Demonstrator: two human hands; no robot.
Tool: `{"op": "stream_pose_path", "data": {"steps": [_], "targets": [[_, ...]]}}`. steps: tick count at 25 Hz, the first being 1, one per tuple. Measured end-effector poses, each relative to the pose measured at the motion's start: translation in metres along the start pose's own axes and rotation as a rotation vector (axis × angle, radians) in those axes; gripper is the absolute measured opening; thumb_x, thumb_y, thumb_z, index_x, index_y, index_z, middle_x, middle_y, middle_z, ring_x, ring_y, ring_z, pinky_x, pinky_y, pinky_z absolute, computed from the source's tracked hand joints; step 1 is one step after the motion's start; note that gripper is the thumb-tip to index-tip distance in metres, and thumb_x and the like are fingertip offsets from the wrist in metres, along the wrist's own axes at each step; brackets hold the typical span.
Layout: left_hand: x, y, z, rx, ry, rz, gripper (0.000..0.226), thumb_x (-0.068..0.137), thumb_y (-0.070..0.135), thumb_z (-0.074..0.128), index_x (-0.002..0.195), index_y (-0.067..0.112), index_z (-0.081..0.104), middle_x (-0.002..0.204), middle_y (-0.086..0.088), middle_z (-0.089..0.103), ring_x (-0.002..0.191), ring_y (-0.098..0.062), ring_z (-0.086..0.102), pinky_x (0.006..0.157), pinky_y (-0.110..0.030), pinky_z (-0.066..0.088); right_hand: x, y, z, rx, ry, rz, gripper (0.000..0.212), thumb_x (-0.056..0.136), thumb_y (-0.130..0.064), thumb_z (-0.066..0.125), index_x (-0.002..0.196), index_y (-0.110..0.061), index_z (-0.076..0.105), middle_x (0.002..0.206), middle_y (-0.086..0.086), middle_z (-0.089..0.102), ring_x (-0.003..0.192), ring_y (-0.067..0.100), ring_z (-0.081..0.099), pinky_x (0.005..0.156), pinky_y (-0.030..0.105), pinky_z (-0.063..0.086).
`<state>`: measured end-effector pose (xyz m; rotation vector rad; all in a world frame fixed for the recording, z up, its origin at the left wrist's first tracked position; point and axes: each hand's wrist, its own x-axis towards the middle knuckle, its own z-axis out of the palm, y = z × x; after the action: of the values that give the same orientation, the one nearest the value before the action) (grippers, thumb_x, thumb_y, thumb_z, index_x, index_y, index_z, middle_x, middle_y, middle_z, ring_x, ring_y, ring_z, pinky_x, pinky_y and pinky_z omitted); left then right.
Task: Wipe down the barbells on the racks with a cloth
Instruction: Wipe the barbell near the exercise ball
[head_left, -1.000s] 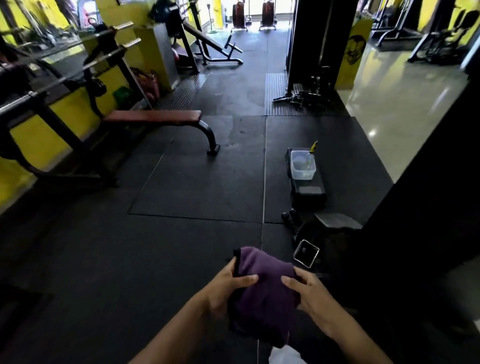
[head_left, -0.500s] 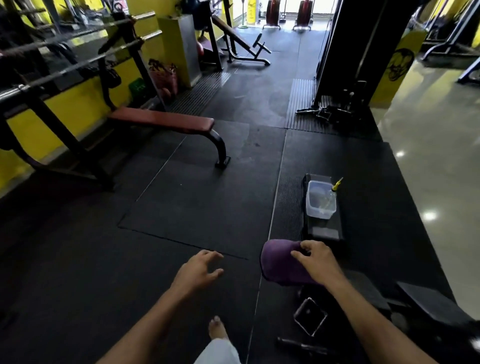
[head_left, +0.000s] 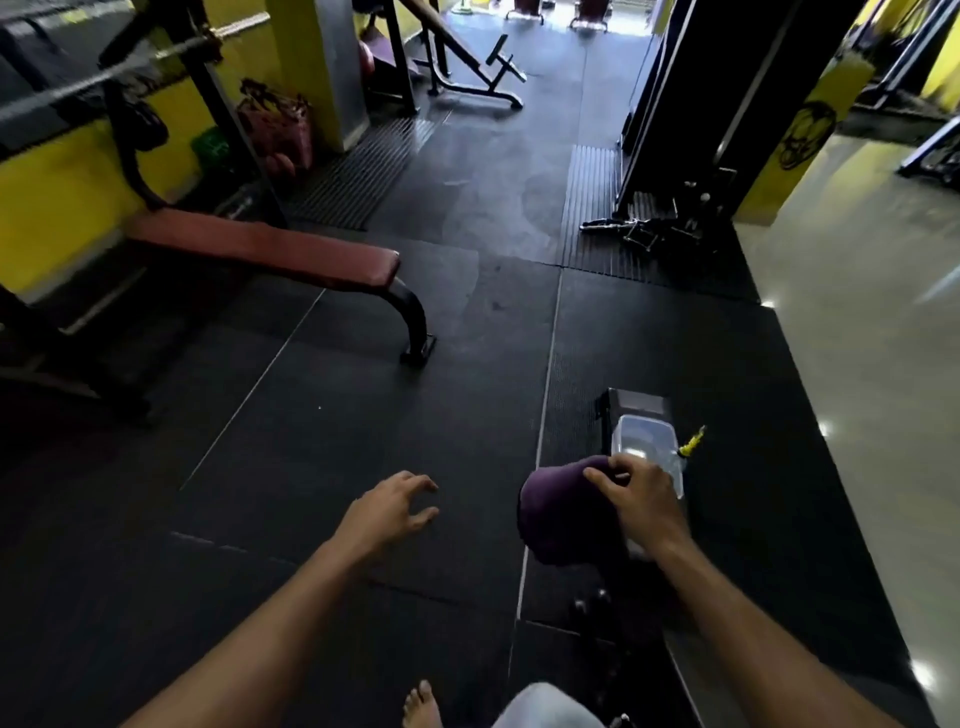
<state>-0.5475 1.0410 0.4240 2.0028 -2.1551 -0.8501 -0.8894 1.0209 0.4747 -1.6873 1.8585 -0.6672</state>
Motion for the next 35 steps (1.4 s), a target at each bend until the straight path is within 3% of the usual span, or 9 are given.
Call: {"op": "stream_pose_path", "data": {"steps": [4,8,11,14,18,23,26,29,35], "targets": [[0.136,-0.006,-0.064,0.006,0.013,0.029,0.033,0.095,0.055,0.058,0.126,0.045,0.055,0.130,0.017,0.054,0.114,-0.004,0.057,0.089,-0.037,0.053,0.119,-0.026,0.001,0.076,0.122,0.021,0.029,0.083,-0.036,0.081,0.089,-0.022,0.056,0.081,-0.007,0.066,0.079,0.013,0.067,0.067,0.031,0.055],[0.290,0.002,-0.117,-0.021,0.058,0.050,0.029,0.095,0.051,0.061,0.123,0.041,0.060,0.122,0.019,0.055,0.109,-0.003,0.058,0.084,-0.033,0.051,0.269,-0.036,0.015,0.149,0.122,-0.021,0.043,0.080,-0.034,0.085,0.114,-0.028,0.058,0.088,-0.013,0.073,0.085,0.003,0.069,0.075,0.026,0.056],[0.398,0.004,-0.159,0.014,0.034,0.042,0.035,0.094,0.049,0.063,0.127,0.038,0.060,0.124,0.013,0.058,0.110,-0.007,0.059,0.090,-0.036,0.053,0.383,-0.049,0.018,0.163,0.132,-0.042,0.022,0.080,-0.031,0.084,0.100,-0.029,0.074,0.089,-0.017,0.072,0.087,-0.001,0.068,0.081,0.026,0.057],[0.480,-0.001,-0.207,0.012,0.053,0.033,0.038,0.093,0.045,0.065,0.129,0.032,0.059,0.124,0.008,0.059,0.113,-0.014,0.060,0.093,-0.037,0.052,0.474,-0.067,0.014,0.143,0.096,-0.046,0.012,0.081,-0.029,0.084,0.091,-0.030,0.077,0.086,-0.019,0.072,0.084,-0.004,0.066,0.082,0.028,0.058],[0.589,-0.021,-0.255,-0.061,0.117,-0.018,0.038,0.092,0.043,0.065,0.129,0.031,0.060,0.125,0.009,0.058,0.116,-0.013,0.057,0.097,-0.038,0.049,0.615,-0.086,0.013,0.126,0.059,-0.064,0.012,0.080,-0.030,0.084,0.086,-0.035,0.075,0.083,-0.020,0.073,0.083,-0.004,0.068,0.080,0.027,0.058],[0.741,-0.072,-0.288,-0.121,0.109,-0.052,0.034,0.091,0.046,0.066,0.122,0.034,0.062,0.117,0.013,0.061,0.107,-0.010,0.061,0.093,-0.037,0.053,0.779,-0.103,0.040,0.135,0.031,-0.051,0.018,0.078,-0.025,0.086,0.079,-0.037,0.073,0.077,-0.020,0.072,0.077,-0.010,0.065,0.067,0.006,0.048],[0.833,-0.089,-0.323,-0.157,0.057,-0.077,0.037,0.089,0.048,0.065,0.122,0.033,0.062,0.116,0.010,0.062,0.107,-0.012,0.061,0.093,-0.036,0.052,0.876,-0.125,0.052,0.166,0.003,0.010,0.015,0.079,-0.025,0.086,0.081,-0.033,0.074,0.075,-0.017,0.072,0.074,-0.008,0.066,0.062,0.011,0.051],[0.921,-0.094,-0.362,-0.143,0.005,-0.080,0.043,0.085,0.053,0.062,0.123,0.032,0.062,0.116,0.008,0.062,0.109,-0.014,0.061,0.094,-0.036,0.051,0.962,-0.149,0.050,0.185,0.011,0.014,0.014,0.079,-0.025,0.086,0.082,-0.033,0.074,0.075,-0.015,0.072,0.075,-0.006,0.067,0.066,0.022,0.057],[1.137,-0.090,-0.428,-0.098,-0.006,-0.049,0.036,0.089,0.051,0.065,0.122,0.036,0.063,0.118,0.014,0.060,0.110,-0.008,0.059,0.095,-0.036,0.051,1.152,-0.148,0.061,0.214,0.065,0.081,0.017,0.078,-0.026,0.087,0.080,-0.035,0.072,0.073,-0.017,0.072,0.072,-0.005,0.067,0.065,0.018,0.055]]}}
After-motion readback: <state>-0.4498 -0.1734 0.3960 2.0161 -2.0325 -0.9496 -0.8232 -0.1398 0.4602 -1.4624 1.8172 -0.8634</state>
